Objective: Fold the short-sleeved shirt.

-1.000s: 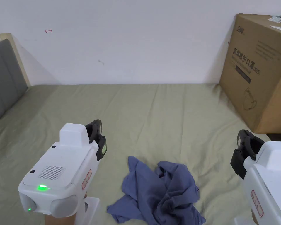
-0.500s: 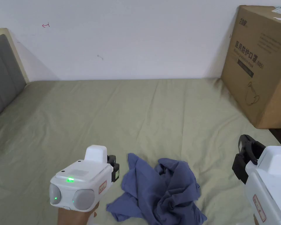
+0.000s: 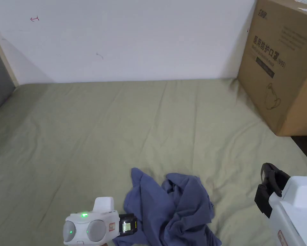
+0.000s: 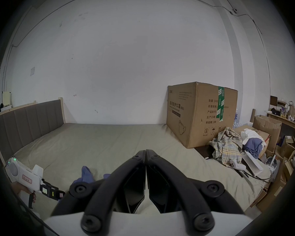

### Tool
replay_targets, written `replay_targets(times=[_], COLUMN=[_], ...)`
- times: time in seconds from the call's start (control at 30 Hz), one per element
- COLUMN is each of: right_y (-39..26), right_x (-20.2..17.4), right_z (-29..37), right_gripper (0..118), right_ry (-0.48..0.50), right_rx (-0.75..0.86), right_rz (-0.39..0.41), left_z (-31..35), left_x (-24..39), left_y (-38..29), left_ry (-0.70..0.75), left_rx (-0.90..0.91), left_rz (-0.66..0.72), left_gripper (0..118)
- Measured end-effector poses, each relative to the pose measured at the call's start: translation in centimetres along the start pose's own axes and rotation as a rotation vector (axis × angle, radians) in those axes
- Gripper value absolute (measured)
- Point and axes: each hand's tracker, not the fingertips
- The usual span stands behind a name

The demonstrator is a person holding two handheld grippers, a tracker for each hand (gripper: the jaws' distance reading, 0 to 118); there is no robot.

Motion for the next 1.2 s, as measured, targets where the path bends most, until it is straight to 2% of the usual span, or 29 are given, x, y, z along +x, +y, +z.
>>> replay_targets(times=[0.03, 0.1, 0.17, 0.23, 0.33, 0.4, 0.43, 0.47, 0.53, 0.63, 0.67, 0.7, 0.73, 0.77, 0.8, 0.83, 0.87, 1.0, 1.2], right_y=[-0.2, -0.6, -0.9, -0.7, -1.0, -1.2, -1.2, -1.4, -1.7, -2.4, -2.7, -3.1, -3.5, -4.1, -4.8, -5.4, -6.4, -10.0, -13.3], right_x=[0.1, 0.4, 0.7, 0.5, 1.0, 1.3, 1.4, 1.6, 1.8, 2.2, 2.3, 2.4, 2.4, 2.6, 2.8, 2.8, 2.7, 2.0, -0.9], right_z=[-0.2, -0.4, -0.6, -0.5, -0.7, -1.0, -1.1, -1.4, -2.5, -5.3, -6.6, -7.9, -9.2, -10.8, -12.3, -13.5, -14.9, -19.4, -22.3], right_gripper=[0, 0, 0, 0, 0, 0, 0, 0, 0, 4, 12, 25, 41, 63, 78, 90, 96, 96, 92], right_ry=[-0.002, -0.004, -0.006, -0.008, -0.013, -0.019, -0.021, -0.024, -0.02, 0.012, 0.02, 0.032, 0.043, 0.068, 0.078, 0.088, 0.099, 0.075, 0.125], right_rx=[-0.007, -0.018, -0.025, -0.03, -0.037, -0.044, -0.049, -0.061, -0.101, -0.203, -0.247, -0.276, -0.293, -0.344, -0.377, -0.401, -0.438, -0.584, -0.71], right_rz=[-0.003, -0.007, -0.009, -0.006, -0.005, -0.007, -0.009, -0.011, -0.019, -0.025, -0.016, -0.021, -0.031, -0.041, -0.06, -0.064, -0.069, -0.023, 0.039], left_z=[-0.4, -1.3, -2.4, -3.2, -3.5, -3.2, -3.0, -2.8, -1.3, 0.8, 1.6, 2.5, 3.1, 3.9, 2.3, 2.6, 2.8, 2.2, 1.8], left_x=[0.0, 0.1, 0.1, 0.5, 1.5, 1.5, 1.6, 1.8, 2.2, 1.4, 0.9, 0.6, 0.5, 0.4, -1.0, -1.2, -1.2, -1.5, -1.7], left_y=[-0.1, -0.3, -0.7, -1.1, -1.9, -1.5, -1.4, -1.4, -1.2, -0.6, -0.7, -0.5, -0.4, -0.2, -0.3, -0.2, 0.0, 0.5, 0.2], left_ry=[0.009, 0.041, 0.052, 0.036, 0.069, 0.049, 0.021, -0.036, -0.002, -0.046, -0.077, -0.096, -0.107, -0.125, -0.129, -0.128, -0.131, -0.15, -0.16], left_rx=[-0.014, -0.05, -0.059, -0.084, -0.081, -0.079, -0.071, -0.062, -0.05, 0.021, 0.04, 0.059, 0.072, 0.087, 0.096, 0.105, 0.109, 0.116, 0.103], left_rz=[0.001, 0.001, -0.002, -0.005, -0.09, -0.1, -0.107, -0.098, -0.106, -0.048, -0.021, -0.005, 0.002, 0.005, 0.002, 0.0, -0.002, 0.007, 0.021], left_gripper=[105, 88, 84, 68, 61, 38, 18, 12, 11, 11, 11, 11, 11, 11, 11, 11, 11, 10, 10])
